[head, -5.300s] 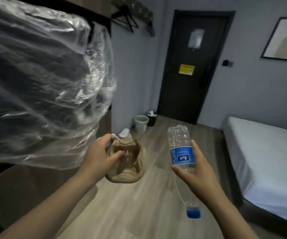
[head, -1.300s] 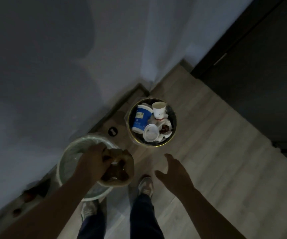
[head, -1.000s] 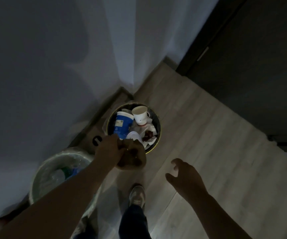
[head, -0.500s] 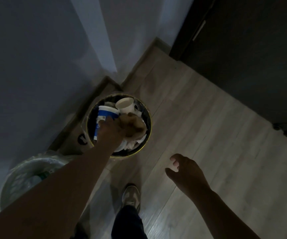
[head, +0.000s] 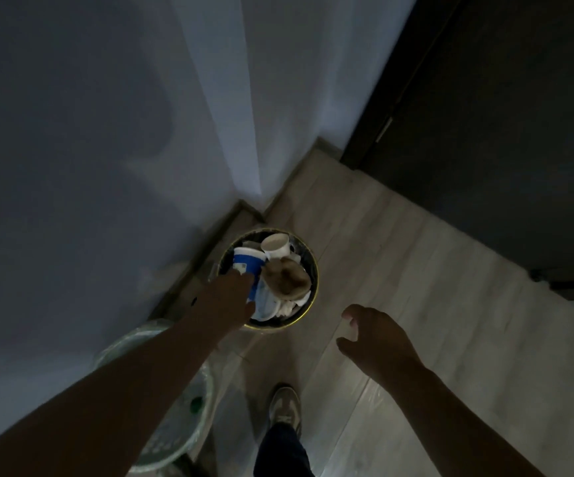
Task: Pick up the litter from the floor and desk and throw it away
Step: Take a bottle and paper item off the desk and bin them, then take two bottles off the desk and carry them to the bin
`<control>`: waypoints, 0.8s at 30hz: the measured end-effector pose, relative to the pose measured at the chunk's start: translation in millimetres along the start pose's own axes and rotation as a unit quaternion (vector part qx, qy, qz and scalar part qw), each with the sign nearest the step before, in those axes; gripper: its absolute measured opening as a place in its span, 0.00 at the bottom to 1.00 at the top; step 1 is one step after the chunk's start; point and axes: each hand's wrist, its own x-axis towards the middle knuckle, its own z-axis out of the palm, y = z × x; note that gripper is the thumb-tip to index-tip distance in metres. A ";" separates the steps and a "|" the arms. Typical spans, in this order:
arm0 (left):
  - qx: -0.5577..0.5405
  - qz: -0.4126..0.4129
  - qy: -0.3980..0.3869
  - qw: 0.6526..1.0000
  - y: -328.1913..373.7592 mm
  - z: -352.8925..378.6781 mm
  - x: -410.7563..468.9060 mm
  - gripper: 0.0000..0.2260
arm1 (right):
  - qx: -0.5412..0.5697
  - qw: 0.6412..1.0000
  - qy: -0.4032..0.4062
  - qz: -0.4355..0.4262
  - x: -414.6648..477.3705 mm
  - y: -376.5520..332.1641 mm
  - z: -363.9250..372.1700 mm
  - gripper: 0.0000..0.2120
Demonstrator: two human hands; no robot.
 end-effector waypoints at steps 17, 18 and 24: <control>0.107 0.181 0.246 0.946 34.8 -401.2 -350.4 0.23 | -0.044 0.916 0.313 -0.246 -340.2 -211.2 -263.6 0.23; 0.113 0.180 0.282 0.936 41.0 -426.6 -377.0 0.22 | -0.053 0.903 0.332 -0.268 -362.8 -225.1 -281.1 0.23; 0.180 0.130 0.469 0.855 68.2 -534.0 -527.1 0.22 | -0.062 0.793 0.432 -0.424 -482.2 -300.8 -372.6 0.21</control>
